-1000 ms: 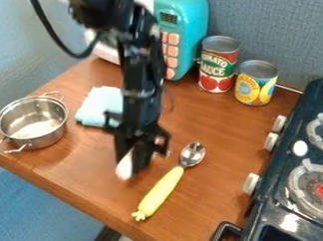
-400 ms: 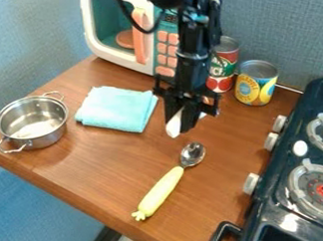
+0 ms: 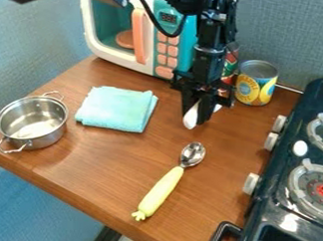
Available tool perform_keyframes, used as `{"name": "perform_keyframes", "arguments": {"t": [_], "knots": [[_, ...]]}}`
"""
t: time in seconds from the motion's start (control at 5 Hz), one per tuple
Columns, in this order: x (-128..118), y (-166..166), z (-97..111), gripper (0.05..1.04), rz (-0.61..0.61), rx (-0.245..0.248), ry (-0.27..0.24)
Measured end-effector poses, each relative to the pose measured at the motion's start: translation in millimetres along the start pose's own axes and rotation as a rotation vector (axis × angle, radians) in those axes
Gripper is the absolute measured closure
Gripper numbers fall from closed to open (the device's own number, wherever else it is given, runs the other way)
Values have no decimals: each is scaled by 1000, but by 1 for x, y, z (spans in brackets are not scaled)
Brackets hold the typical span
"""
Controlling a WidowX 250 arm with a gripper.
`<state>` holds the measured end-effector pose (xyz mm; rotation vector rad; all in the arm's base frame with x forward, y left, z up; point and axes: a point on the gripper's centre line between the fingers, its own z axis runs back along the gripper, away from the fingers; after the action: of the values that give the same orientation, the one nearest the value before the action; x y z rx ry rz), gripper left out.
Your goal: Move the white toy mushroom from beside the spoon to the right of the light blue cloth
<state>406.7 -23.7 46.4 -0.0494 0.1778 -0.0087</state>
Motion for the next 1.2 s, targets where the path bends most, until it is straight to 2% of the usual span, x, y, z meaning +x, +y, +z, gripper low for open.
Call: {"name": "perform_keyframes", "arguments": {"t": [0.4, 0.6, 0.8, 1.0, 1.2], "knots": [[4, 16, -2, 757, 60, 49, 16], [7, 41, -7, 757, 105, 50, 39], [17, 49, -14, 757, 117, 48, 45], [20, 46, -19, 757, 112, 28, 52], [21, 43, -19, 691, 99, 7, 47]]}}
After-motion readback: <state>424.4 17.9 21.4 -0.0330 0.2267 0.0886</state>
